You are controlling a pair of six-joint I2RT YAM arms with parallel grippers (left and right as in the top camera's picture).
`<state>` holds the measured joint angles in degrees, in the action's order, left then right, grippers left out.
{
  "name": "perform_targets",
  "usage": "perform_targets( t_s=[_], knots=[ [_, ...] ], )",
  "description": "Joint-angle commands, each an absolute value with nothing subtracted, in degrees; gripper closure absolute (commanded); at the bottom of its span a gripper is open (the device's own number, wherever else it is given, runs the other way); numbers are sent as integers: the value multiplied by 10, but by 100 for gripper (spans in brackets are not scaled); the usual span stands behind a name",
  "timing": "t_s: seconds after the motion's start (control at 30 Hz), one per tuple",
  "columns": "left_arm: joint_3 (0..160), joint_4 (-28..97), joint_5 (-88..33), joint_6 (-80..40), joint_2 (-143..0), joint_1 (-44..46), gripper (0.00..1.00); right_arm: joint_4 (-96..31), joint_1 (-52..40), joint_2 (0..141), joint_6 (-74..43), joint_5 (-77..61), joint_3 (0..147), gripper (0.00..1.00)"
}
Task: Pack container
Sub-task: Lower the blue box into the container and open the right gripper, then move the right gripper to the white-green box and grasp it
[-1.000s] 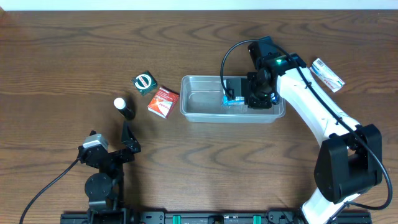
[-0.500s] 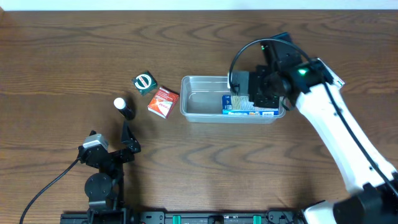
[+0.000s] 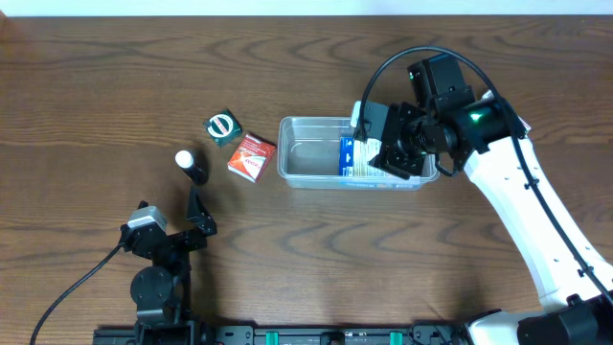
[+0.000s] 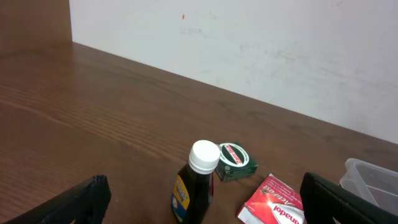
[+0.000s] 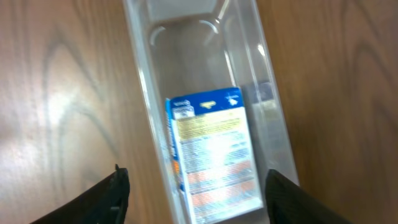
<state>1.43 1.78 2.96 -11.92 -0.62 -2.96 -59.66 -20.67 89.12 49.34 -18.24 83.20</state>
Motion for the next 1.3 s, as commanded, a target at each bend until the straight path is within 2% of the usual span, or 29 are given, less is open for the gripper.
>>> perform_targets(
  t_s=[0.0,0.07,0.13,0.2,0.27,0.53,0.77,0.9,1.13,1.27],
  knots=[
    [2,40,34,-112,-3,-33,2,-602,-211,889,434,-233,836,23],
    [2,40,34,-112,-3,-33,2,-602,-211,889,405,-242,836,15],
    [2,40,34,-112,-3,-33,2,-602,-211,889,369,-245,836,13],
    [2,40,34,-112,-3,-33,2,-602,-211,889,341,-245,836,4],
    [2,40,34,-112,-3,-33,2,-602,-211,889,330,-245,836,1],
    [2,40,34,-112,-3,-33,2,-586,-208,889,326,-230,836,1],
    [2,40,34,-112,-3,-33,2,-517,-189,889,199,-109,836,1],
    [2,40,34,-112,-3,-33,2,-505,-171,893,158,-100,835,4],
    [2,40,34,-112,-3,-33,2,-481,-110,894,53,-26,836,1],
    [2,40,34,-112,-3,-33,2,-453,-50,894,74,-24,835,1]
  ],
)
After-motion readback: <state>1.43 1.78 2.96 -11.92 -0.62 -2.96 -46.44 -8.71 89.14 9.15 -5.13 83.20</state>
